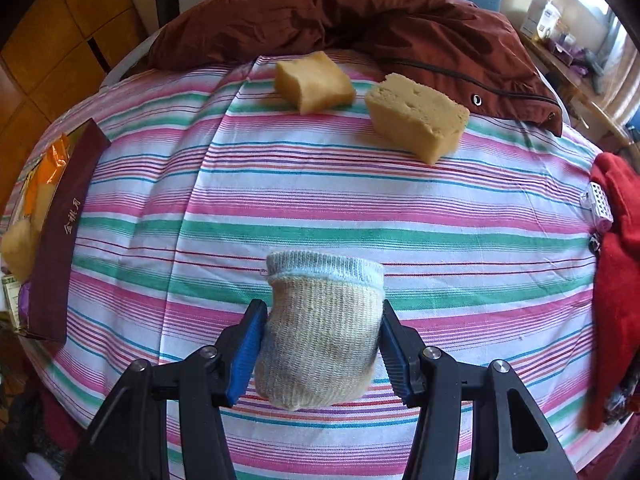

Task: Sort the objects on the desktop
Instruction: 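Carry the WEIDAN bag into the tray with left while right drops the white sock there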

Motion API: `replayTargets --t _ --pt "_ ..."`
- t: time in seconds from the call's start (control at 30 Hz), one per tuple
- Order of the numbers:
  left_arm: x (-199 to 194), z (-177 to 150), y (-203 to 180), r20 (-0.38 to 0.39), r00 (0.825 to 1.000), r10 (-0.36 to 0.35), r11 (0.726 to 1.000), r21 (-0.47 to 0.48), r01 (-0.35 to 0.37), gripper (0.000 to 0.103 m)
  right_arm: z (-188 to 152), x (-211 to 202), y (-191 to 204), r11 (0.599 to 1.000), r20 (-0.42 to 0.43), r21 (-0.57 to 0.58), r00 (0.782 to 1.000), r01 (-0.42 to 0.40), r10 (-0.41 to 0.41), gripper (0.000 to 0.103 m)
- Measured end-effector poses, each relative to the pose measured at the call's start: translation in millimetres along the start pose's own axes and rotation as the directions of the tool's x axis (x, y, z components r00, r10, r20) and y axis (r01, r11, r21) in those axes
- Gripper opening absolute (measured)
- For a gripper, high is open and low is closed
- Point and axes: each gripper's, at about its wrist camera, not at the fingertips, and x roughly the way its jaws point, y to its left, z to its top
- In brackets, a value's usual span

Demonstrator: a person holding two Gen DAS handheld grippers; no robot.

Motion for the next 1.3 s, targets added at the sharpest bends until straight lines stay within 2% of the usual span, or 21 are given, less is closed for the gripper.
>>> replayTargets --t 0.47,0.67,0.93,1.07,1.3 --pt "-27 -32 66 0.014 0.994 0.112 0.988 -0.108 -0.110 0.048 2 -14 12 0.999 0.059 -0.009 0.998 0.031 -0.030 0.055" --pt "-33 -43 95 0.008 0.988 0.154 0.976 -0.158 -0.150 0.048 0 -40 51 0.997 0.107 -0.074 0.994 0.011 -0.003 0.055" --pt "-36 -61 122 -0.019 0.983 0.183 0.960 -0.212 -0.183 0.048 -3 -65 131 0.977 0.167 -0.191 0.978 -0.093 0.126 0.055" --pt "-38 -70 134 -0.028 0.982 0.186 0.954 -0.234 -0.188 0.048 -8 -75 174 0.956 0.187 -0.240 0.958 -0.169 0.217 0.055" --pt "-52 -80 165 -0.014 0.984 0.179 0.938 -0.300 -0.175 0.048 -17 -84 225 0.911 0.189 -0.292 0.917 -0.290 0.353 0.055"
